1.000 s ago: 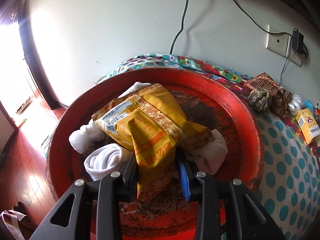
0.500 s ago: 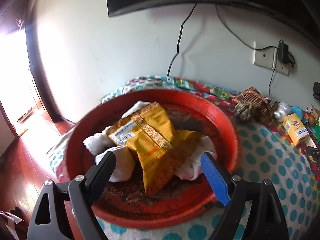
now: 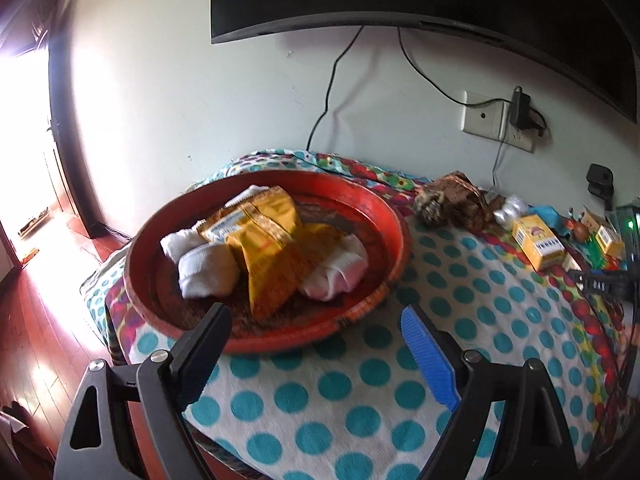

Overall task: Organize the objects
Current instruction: 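Grasp the red medicine box on the cloth with the right gripper, then carry the red medicine box into the red tray and open the right gripper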

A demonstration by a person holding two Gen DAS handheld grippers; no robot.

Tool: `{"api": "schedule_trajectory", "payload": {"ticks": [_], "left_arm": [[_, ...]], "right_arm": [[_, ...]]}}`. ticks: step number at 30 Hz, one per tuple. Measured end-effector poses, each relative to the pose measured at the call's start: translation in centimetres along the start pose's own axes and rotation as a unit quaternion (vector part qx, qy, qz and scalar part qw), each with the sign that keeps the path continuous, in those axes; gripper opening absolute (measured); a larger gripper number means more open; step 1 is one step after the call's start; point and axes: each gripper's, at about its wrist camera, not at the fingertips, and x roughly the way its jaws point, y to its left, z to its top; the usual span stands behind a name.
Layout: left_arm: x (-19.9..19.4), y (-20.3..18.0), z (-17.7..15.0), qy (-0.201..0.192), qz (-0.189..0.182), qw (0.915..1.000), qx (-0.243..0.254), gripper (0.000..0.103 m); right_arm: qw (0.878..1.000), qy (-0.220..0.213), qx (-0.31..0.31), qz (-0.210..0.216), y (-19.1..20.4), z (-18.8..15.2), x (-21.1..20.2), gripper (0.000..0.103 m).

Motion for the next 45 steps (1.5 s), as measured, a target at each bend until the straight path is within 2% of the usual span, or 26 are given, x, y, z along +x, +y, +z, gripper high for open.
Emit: {"api": "schedule_trajectory", "payload": {"ticks": [2, 12, 19, 23, 27, 30, 34, 40, 45], "left_arm": [[-0.4, -0.2, -0.5, -0.003, -0.004, 1.0000, 0.002, 0.089], [-1.6, 0.0, -1.5, -0.002, -0.014, 0.9999, 0.000, 0.089], [-2.4, 1.8, -2.2, 0.002, -0.010, 0.9999, -0.013, 0.089], [-2.6, 3.2, -2.3, 0.003, 0.003, 0.9998, -0.020, 0.089], [-2.7, 4.5, -2.2, 0.003, 0.014, 0.9995, -0.030, 0.089], [-2.5, 5.3, -2.4, 0.004, 0.013, 0.9992, -0.036, 0.089], [-2.1, 6.2, -2.7, 0.009, 0.015, 0.9988, -0.046, 0.089], [-1.3, 7.2, -2.6, 0.015, 0.017, 0.9976, -0.065, 0.089], [-0.9, 8.0, -2.6, 0.019, 0.021, 0.9970, -0.072, 0.089]], "right_arm": [[1.000, -0.012, 0.011, 0.001, -0.4, -0.1, -0.5, 0.027], [1.000, -0.012, 0.011, -0.021, -0.3, 0.0, -0.5, 0.027], [0.999, -0.002, -0.004, -0.037, 0.4, 0.0, 0.0, 0.027], [0.998, -0.005, -0.021, -0.053, 1.1, 0.0, -0.2, 0.027], [0.998, -0.016, -0.017, -0.050, 2.3, 0.0, -1.1, 0.027], [0.998, -0.039, -0.022, -0.036, 4.6, 1.0, -2.7, 0.027], [0.994, -0.079, -0.069, 0.012, 10.9, 3.2, -5.6, 0.027], [0.981, -0.093, -0.145, 0.094, 22.2, 4.6, -7.4, 0.027], [0.966, -0.090, -0.205, 0.129, 29.8, 4.4, -7.0, 0.027]]}}
